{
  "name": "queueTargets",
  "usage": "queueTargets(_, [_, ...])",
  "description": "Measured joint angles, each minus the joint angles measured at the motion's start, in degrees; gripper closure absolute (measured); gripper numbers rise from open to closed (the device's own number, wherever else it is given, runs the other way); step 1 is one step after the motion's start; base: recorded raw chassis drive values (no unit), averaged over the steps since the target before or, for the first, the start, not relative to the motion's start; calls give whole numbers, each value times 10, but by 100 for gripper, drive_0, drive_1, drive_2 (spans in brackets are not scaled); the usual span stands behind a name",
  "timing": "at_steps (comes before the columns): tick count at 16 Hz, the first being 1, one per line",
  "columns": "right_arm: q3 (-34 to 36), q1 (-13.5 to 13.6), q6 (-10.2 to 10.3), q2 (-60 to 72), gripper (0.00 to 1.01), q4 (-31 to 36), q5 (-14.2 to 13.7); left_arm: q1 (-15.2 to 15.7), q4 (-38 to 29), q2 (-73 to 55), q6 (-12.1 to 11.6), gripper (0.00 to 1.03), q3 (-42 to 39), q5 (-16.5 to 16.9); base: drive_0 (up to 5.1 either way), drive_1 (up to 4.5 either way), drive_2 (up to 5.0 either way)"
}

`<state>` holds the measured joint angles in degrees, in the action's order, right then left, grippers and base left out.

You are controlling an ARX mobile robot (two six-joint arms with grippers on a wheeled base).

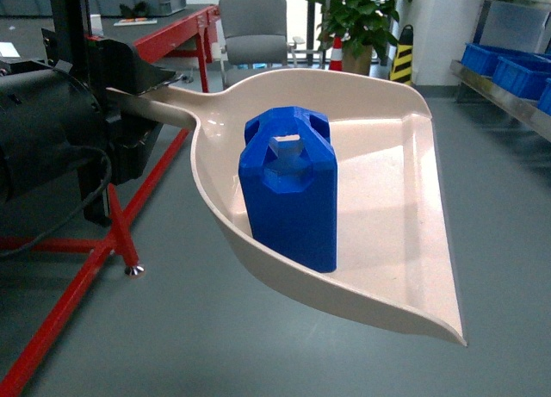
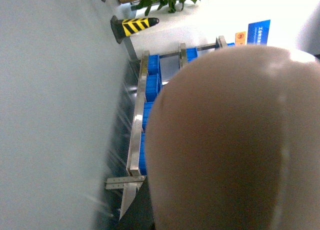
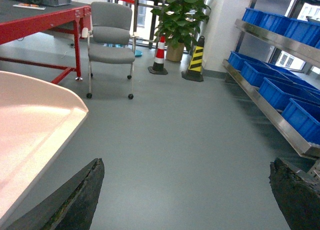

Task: Place part in tray to right shelf

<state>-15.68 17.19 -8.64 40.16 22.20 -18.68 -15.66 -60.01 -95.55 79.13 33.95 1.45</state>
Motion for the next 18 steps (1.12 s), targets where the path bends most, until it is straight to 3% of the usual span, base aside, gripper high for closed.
queueTargets(18, [0,0,0,2,3,-1,0,3,-3,-2,0,84,2,-4,5,433,-423])
